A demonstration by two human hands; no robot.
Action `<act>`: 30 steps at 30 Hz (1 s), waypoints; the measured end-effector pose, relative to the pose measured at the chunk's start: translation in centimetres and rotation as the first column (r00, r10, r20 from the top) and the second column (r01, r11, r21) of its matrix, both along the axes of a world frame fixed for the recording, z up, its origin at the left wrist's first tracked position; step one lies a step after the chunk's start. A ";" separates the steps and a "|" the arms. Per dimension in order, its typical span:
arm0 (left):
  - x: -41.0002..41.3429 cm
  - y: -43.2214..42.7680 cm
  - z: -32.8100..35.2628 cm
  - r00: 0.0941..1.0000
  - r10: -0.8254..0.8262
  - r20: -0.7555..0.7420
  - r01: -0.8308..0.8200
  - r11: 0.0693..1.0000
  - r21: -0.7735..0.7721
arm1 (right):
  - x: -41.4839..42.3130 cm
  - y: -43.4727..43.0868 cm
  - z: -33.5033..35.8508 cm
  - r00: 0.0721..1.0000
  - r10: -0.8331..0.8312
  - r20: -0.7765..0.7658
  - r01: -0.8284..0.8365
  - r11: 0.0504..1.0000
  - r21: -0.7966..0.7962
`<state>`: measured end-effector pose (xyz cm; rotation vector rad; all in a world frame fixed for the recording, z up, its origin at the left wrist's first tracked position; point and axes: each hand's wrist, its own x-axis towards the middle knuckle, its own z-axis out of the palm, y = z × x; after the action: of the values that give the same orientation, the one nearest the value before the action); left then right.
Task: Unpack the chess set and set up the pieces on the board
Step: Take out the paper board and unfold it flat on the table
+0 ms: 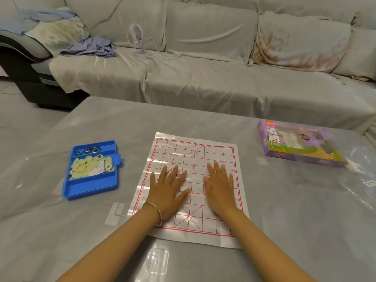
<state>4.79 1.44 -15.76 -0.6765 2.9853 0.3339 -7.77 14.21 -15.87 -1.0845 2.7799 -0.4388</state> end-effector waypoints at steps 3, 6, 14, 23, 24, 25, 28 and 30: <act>1.9 0.8 -0.7 0.999 -0.038 0.030 0.040 0.998 -0.045 | 3.7 -0.4 -0.8 0.998 0.056 -0.032 -0.058 0.997 -0.058; 2.8 -0.1 -1.4 1.000 -0.020 0.017 0.021 0.999 -0.035 | 5.1 0.1 -2.1 0.995 0.052 -0.088 -0.055 0.998 -0.033; 3.6 -1.1 -1.2 0.997 -0.071 -0.021 0.070 0.997 -0.045 | 2.0 5.7 -1.9 0.996 -0.049 -0.074 0.053 0.998 0.043; 6.7 -5.4 0.6 0.997 0.066 -0.040 -0.067 0.997 -0.030 | 2.8 3.7 0.7 0.997 -0.006 0.081 0.005 1.000 0.016; 7.5 -6.3 1.1 0.990 0.117 -0.074 -0.119 0.993 -0.022 | 3.4 2.5 1.3 0.990 0.019 0.137 -0.011 0.998 -0.060; 8.5 -7.3 1.6 0.979 0.171 -0.113 -0.174 0.985 -0.013 | 4.0 1.0 1.9 0.980 0.049 0.192 -0.025 0.991 -0.129; 11.3 -10.1 2.6 0.910 0.316 -0.269 -0.319 0.947 0.030 | 6.5 -4.1 3.2 0.928 0.170 0.332 -0.092 0.967 -0.237; 12.9 -12.2 2.6 0.867 0.401 -0.295 -0.410 0.911 0.034 | 8.3 -7.6 3.9 0.856 0.235 0.460 -0.111 0.954 -0.279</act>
<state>17.74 -10.78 -13.14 -1.3834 3.1001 0.4491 0.57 6.62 -11.97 -1.0752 2.2004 -0.9099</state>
